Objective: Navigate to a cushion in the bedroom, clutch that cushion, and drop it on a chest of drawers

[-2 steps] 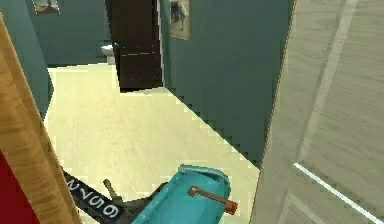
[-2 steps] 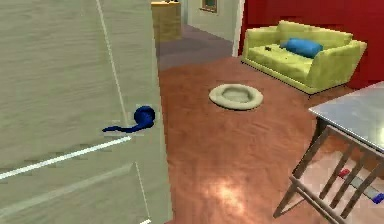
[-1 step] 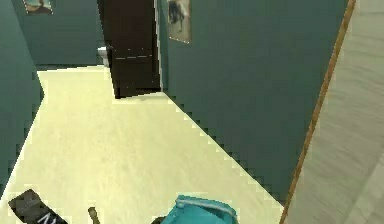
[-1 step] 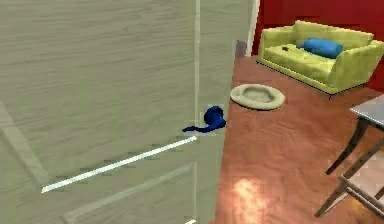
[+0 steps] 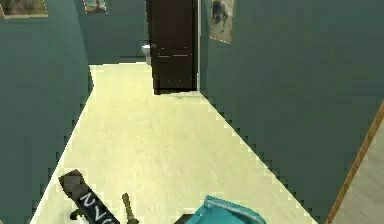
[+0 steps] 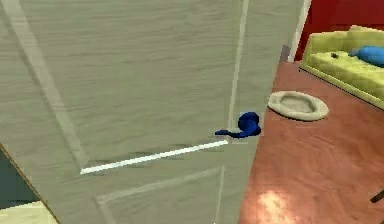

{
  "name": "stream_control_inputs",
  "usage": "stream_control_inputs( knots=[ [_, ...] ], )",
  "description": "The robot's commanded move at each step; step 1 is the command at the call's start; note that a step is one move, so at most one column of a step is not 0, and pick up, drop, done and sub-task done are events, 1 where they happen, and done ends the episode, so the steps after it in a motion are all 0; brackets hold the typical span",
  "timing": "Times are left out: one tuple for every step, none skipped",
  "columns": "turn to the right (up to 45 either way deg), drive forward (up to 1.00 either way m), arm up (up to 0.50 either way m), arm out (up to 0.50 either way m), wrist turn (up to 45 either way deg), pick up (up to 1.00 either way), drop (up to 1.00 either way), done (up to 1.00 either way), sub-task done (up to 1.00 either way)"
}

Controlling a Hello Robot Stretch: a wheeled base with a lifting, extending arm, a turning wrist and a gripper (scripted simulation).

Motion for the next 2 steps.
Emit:
stream_control_inputs(
  knots=[
    [0.0,1.00,0.00,0.00,0.0,0.00,0.00,0.00,0.00],
    [-3.0,0.00,0.00,0.00,0.0,0.00,0.00,0.00,0.00]
  ],
)
